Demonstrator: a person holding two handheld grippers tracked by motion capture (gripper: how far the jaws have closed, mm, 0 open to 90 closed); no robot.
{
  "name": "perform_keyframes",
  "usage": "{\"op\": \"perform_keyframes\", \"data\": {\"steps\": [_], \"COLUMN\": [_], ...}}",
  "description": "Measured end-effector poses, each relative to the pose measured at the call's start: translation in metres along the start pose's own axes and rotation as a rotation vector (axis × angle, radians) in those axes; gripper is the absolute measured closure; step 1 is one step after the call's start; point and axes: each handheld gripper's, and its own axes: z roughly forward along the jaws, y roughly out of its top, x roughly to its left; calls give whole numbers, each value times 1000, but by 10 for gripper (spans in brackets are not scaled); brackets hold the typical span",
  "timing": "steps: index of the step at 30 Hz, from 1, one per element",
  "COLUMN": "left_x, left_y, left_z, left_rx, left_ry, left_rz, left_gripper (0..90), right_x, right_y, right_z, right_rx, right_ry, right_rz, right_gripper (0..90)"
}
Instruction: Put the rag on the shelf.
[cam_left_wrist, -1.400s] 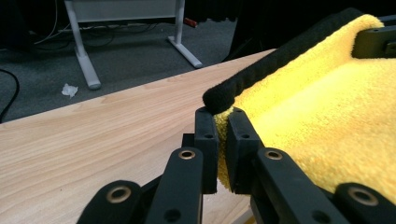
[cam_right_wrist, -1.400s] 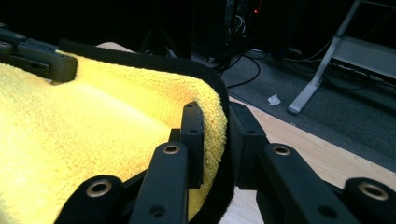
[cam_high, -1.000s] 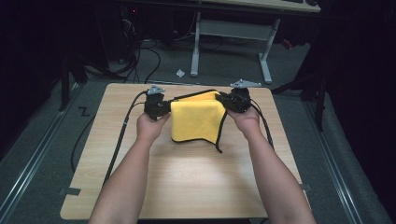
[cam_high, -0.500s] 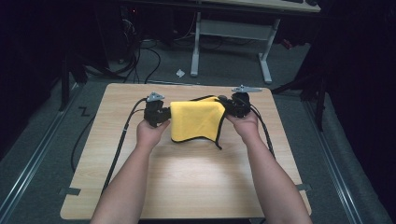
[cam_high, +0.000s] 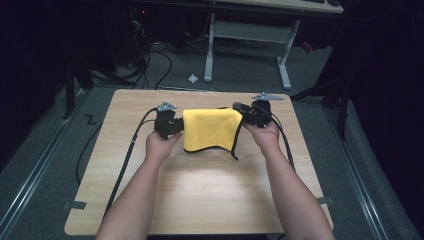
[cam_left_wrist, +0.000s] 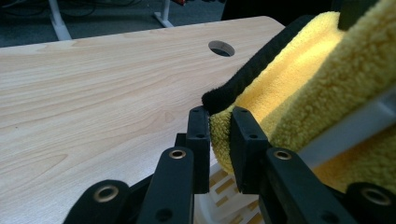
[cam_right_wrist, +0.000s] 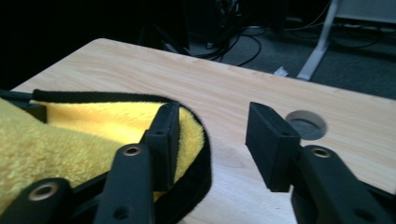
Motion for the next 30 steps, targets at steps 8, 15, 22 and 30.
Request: {"op": "perform_keyframes", "data": {"steps": [8, 15, 22, 30], "left_x": [14, 21, 25, 27], "left_y": [-5, -1, -2, -3], "left_z": [-14, -27, -34, -39], "left_rx": [-6, -36, -42, -48], "left_ry": [78, 121, 146, 161], "left_rz": [-29, -34, -31, -25], "left_gripper": [659, 610, 577, 531], "right_x": [-10, -11, -10, -13], "right_y": [5, 6, 5, 2], "right_z": [-10, -13, -15, -20], "right_rx": [-24, -17, -12, -2], "right_ry": [-43, -73, -88, -98], "right_rz": [14, -21, -45, -53], "right_gripper": [512, 516, 499, 440]}}
